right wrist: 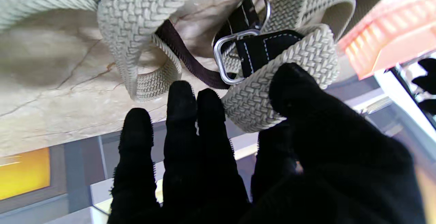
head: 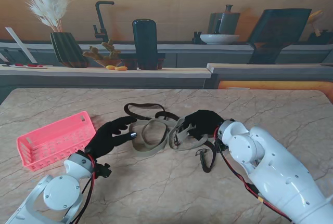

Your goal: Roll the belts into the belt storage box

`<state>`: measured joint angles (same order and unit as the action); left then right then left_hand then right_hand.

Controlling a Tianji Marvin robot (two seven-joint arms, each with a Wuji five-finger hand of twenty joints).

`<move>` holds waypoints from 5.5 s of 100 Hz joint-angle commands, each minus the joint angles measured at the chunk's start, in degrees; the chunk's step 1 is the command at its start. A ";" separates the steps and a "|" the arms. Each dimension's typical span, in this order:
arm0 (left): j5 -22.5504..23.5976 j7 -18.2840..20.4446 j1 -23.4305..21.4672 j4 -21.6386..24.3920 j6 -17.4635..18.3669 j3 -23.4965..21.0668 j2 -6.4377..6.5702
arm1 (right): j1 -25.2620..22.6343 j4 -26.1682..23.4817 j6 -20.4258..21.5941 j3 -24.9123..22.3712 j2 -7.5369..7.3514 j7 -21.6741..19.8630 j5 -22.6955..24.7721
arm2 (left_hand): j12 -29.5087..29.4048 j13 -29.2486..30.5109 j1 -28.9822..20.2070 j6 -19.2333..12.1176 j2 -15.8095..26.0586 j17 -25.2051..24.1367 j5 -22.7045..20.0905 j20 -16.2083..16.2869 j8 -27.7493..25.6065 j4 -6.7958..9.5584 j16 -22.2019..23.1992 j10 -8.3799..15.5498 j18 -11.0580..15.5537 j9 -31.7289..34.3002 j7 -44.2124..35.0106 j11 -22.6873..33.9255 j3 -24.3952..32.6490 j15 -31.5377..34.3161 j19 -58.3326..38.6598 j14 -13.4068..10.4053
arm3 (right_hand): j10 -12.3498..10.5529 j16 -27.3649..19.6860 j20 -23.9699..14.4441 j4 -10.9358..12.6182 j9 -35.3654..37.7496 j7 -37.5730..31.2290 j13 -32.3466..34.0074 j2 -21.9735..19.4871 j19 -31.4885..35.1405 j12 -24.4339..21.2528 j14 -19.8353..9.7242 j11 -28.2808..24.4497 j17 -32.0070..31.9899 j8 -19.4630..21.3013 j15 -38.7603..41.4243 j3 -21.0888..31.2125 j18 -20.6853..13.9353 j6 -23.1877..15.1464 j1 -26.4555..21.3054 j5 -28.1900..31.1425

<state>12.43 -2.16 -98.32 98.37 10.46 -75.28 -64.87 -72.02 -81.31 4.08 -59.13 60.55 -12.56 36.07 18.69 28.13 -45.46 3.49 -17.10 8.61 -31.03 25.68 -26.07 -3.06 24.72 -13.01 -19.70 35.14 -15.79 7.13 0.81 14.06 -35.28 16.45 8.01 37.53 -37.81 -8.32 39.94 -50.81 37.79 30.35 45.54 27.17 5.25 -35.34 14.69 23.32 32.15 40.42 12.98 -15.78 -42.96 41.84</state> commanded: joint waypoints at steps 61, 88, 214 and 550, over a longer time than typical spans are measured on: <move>-0.08 -4.39 7.52 -4.39 -3.06 11.15 -2.35 | -10.97 -10.43 -8.84 -8.93 6.93 11.77 -34.84 | 2.08 -3.32 -4.00 -1.25 2.73 -1.31 1.10 -0.16 -1.50 1.07 0.81 1.79 2.85 -2.26 -4.26 2.99 0.02 2.21 -4.42 -1.54 | -0.02 -14.78 2.20 -1.57 -9.20 -3.32 -11.05 -3.45 -9.54 -8.61 -0.89 11.92 -4.58 4.06 -20.54 1.72 0.12 0.06 -0.72 3.94; -1.95 -5.63 12.04 -8.24 -4.35 14.29 -3.41 | -12.68 -12.57 -6.09 -10.69 5.98 6.78 -39.58 | -0.06 -9.51 -2.53 0.68 0.99 -3.98 5.99 -4.77 0.91 1.36 -1.96 1.27 7.85 -10.54 -3.20 2.97 2.07 0.38 -1.66 -3.46 | -0.29 -15.16 1.59 -0.96 -8.42 -3.13 -10.57 -3.53 -9.64 -9.02 -0.83 12.60 -3.28 4.75 -20.93 0.74 -0.79 -1.24 -0.90 3.72; -4.19 -11.83 14.83 -9.78 -5.99 20.20 -6.09 | -10.07 -6.58 5.96 -2.86 5.69 15.94 -17.74 | 7.82 13.66 3.28 4.13 -1.27 2.64 -9.96 3.33 -2.69 -0.55 6.45 1.45 2.07 19.67 -19.90 21.51 17.20 23.30 -21.54 1.56 | 0.17 -12.29 -0.48 -0.53 -6.42 -3.51 -7.41 -2.49 -8.79 -6.60 -0.89 8.83 -2.16 3.96 -17.03 3.09 -0.03 0.91 -0.04 3.46; -32.92 -9.61 12.02 -4.66 -18.49 18.06 -8.87 | -4.52 -0.63 20.55 -2.94 1.95 19.19 10.13 | 13.31 25.22 -9.80 2.76 -14.61 13.59 -9.98 5.46 -1.42 -3.97 9.16 0.65 -1.53 30.33 -38.82 26.25 39.84 34.62 -29.43 1.78 | -6.52 3.45 4.80 -1.03 15.43 -4.69 11.47 -6.51 6.46 2.66 -4.05 -2.95 9.05 4.80 8.87 9.81 -1.22 -6.05 -4.24 1.61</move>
<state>-20.99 -13.69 -86.31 93.85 -7.33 -57.20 -74.09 -76.20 -79.98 23.92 -61.39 62.51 8.31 45.94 32.60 51.32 -52.93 9.20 -30.80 21.54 -35.28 30.58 -27.89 -6.89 34.44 -11.89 -19.82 62.91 -52.79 34.09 41.50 48.88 -63.63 17.50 2.72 39.44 -30.45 -9.54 54.06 -54.01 50.31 29.98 53.52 27.93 2.14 -35.83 24.24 24.37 39.49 44.10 12.78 -16.51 -42.95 37.55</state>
